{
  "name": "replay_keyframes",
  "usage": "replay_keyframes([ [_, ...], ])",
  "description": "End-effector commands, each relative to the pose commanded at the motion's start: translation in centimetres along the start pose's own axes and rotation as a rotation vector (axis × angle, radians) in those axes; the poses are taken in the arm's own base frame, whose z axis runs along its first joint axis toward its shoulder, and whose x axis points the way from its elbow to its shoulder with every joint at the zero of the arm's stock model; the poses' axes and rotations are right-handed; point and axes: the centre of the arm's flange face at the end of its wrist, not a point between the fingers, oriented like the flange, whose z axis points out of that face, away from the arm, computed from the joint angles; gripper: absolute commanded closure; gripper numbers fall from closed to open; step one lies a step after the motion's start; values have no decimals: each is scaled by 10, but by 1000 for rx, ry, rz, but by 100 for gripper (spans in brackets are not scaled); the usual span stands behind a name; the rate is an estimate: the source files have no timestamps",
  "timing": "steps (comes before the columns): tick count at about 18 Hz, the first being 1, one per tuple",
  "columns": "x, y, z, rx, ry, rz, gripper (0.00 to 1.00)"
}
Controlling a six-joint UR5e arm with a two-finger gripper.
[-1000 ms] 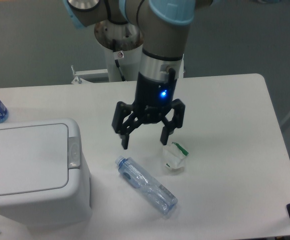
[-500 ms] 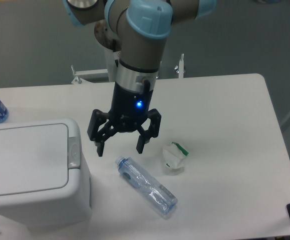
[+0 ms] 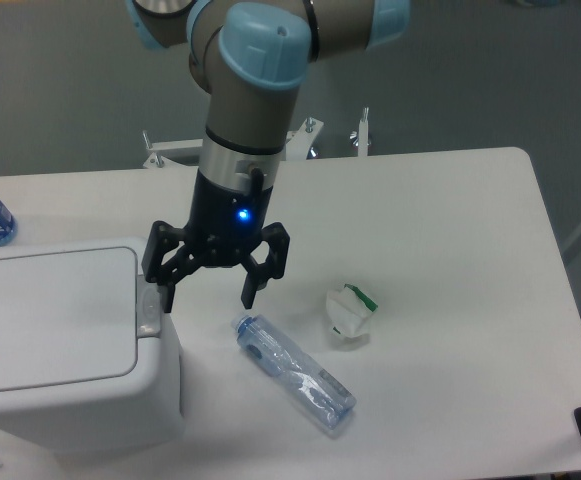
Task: Open the trash can
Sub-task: 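Move the gripper over the trash can lid's grey tab, then push the grey tab with the gripper to pop the lid open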
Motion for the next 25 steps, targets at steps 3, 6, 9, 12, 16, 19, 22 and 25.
replay_keyframes([
  [3,4,1,0,-1,2,7,0],
  [6,3,0,3,-4,1,6,0],
  [9,1,1,6,-8,-1,6,0],
  [12,-1,0,11,-15,-3,3,0],
  [16,-3,-1,16,-21,-3,1,0],
  [19,5,-13,-1,19,-1,23,0],
  [22,9,-44,-48,134,-24,125,0],
  [25,-30,-56,-86,189,-105,106,0],
])
